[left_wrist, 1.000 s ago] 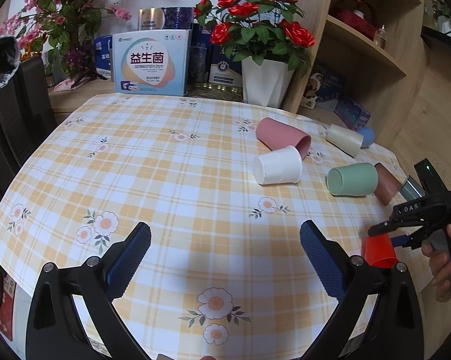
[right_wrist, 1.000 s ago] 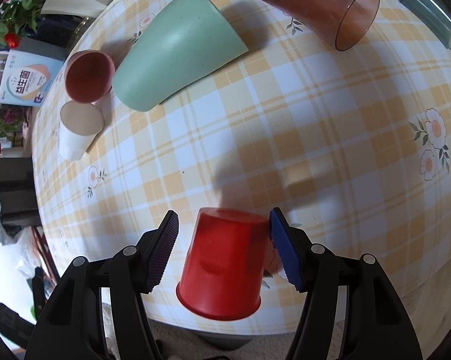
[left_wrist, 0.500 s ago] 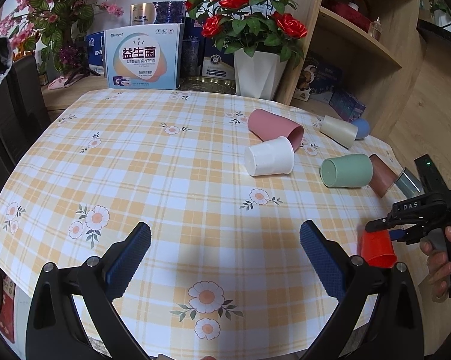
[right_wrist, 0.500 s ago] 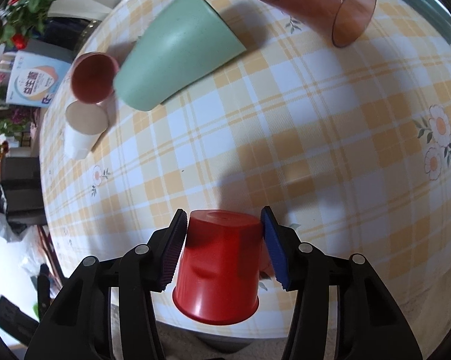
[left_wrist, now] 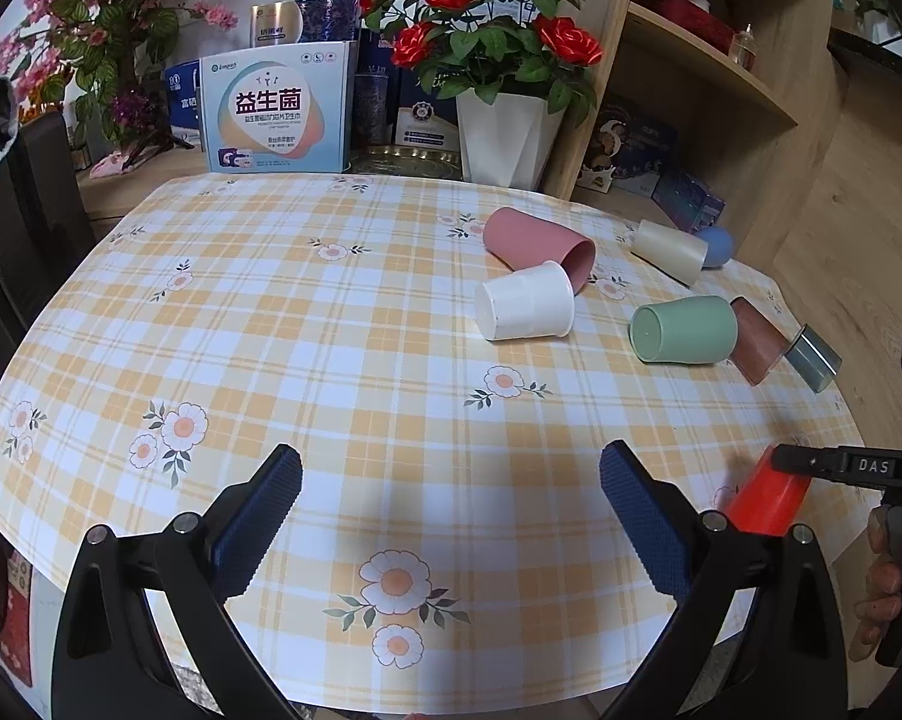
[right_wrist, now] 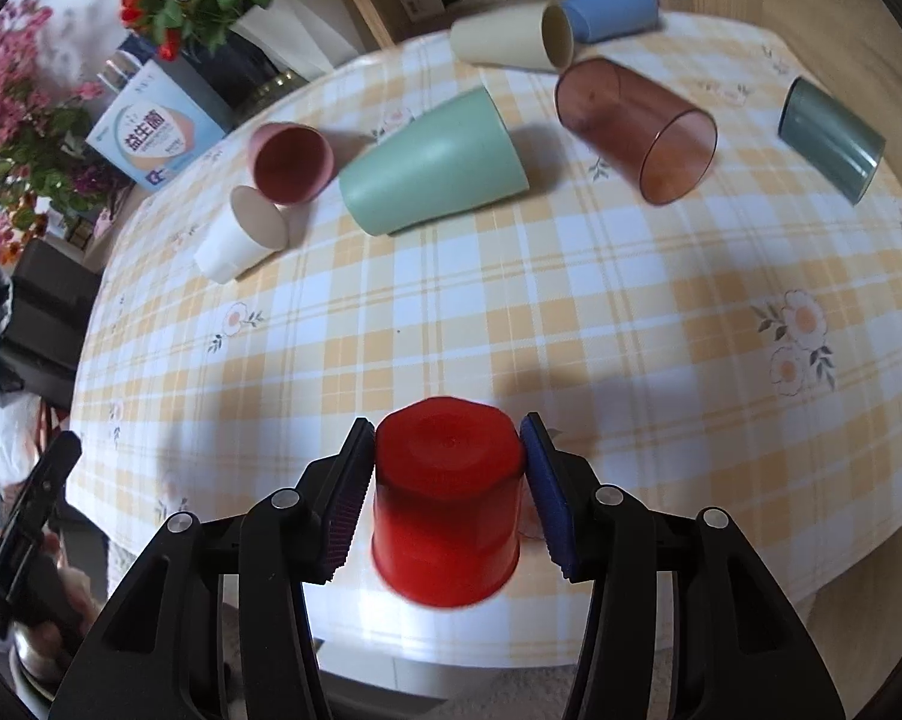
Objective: Flip cup upside down
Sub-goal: 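Rotate the held red cup with the right tool until its base faces up, then lower the red cup rim-down onto the table and open the right tool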
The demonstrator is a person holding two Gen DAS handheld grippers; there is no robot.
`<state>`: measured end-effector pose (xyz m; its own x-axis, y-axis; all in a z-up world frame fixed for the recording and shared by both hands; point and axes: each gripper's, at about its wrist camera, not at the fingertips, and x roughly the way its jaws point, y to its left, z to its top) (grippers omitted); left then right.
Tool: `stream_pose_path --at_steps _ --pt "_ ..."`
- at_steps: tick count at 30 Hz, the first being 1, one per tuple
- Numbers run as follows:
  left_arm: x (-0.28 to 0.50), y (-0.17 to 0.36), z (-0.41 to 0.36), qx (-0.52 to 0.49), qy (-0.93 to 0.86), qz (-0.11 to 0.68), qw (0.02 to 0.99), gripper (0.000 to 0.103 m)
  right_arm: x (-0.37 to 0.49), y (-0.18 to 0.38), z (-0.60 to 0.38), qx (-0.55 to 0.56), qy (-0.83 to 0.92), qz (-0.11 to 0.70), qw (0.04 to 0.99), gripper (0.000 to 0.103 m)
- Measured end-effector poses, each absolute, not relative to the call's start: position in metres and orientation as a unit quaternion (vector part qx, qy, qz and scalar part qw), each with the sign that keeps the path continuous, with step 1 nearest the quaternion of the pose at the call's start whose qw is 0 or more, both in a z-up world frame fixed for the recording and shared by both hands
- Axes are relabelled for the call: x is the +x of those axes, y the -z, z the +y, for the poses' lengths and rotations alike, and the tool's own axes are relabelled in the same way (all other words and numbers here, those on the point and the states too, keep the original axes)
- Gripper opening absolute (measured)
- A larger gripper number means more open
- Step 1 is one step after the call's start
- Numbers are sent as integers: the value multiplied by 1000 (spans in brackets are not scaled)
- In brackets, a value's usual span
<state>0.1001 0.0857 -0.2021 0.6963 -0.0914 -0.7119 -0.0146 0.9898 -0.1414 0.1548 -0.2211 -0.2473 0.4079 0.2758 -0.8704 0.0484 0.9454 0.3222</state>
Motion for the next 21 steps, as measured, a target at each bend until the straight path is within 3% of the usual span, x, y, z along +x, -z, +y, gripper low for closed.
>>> stream_pose_path --at_steps 10,21 --pt "99 202 83 -64 21 391 918 97 154 230 -240 114 -33 503 856 48" --pt "100 205 85 -67 19 395 916 97 154 239 -237 58 -6 516 854 48"
